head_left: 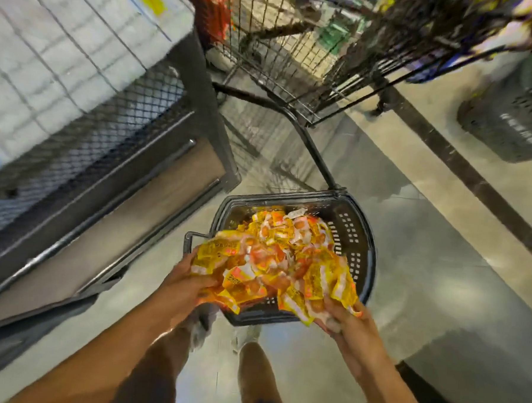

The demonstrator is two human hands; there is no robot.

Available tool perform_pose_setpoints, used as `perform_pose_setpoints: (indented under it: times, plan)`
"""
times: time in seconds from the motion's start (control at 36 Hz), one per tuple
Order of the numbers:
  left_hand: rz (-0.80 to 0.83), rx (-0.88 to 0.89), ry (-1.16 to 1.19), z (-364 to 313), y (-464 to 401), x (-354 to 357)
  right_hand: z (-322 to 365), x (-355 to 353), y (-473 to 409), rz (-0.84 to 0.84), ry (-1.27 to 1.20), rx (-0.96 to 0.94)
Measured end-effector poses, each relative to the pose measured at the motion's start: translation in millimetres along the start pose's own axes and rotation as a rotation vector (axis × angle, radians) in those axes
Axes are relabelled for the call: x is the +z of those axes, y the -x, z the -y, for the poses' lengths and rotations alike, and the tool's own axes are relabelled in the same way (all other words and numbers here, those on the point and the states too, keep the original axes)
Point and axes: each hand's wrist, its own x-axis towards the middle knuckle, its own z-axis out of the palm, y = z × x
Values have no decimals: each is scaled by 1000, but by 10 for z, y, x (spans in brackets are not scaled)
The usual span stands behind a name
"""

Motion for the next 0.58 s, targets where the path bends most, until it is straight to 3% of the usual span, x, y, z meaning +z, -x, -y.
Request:
perform_pose_setpoints:
  times: [0.17,0.31,0.58]
  plan:
    - [-59,86,153,-285,1086,-215,413,150,948,56,11,-80]
    - [84,280,261,-432,1874,-304,651,311,1580,136,19,-126]
    - [-31,410,501,-310,2813,-650,802,746,2210,279,10,-96]
